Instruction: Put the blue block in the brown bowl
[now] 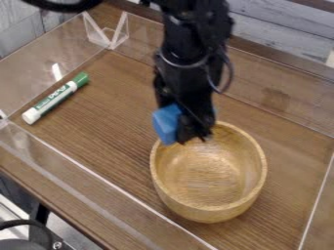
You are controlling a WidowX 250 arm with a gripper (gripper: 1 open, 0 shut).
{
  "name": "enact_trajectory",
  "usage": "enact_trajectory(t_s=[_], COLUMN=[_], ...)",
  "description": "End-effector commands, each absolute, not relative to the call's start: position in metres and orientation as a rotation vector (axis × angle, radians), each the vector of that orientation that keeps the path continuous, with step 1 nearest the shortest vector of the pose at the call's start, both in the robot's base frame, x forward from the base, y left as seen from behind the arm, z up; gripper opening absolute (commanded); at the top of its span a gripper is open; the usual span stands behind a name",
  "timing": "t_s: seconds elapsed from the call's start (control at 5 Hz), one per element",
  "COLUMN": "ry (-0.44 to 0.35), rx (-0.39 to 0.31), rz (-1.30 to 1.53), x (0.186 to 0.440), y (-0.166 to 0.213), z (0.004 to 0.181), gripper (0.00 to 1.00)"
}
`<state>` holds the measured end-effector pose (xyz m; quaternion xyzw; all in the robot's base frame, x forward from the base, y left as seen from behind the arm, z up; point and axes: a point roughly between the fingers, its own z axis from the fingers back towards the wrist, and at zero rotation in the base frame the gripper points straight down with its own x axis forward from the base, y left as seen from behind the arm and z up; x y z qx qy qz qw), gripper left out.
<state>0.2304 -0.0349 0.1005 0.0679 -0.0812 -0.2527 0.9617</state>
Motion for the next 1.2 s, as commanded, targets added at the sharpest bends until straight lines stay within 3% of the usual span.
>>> enact_trajectory(t_s=[0.0,0.4,1.0], ry=[-0.219,-0.225,-0.192], rx=[0.140,0.136,0.097], rz=[-0.491,-0.451,-0.397], x=[0.228,0.221,0.212], y=[-0.052,-0.061,-0.067], z=[0.108,0.092,0.083], gripper=[0.00,0.00,0.00])
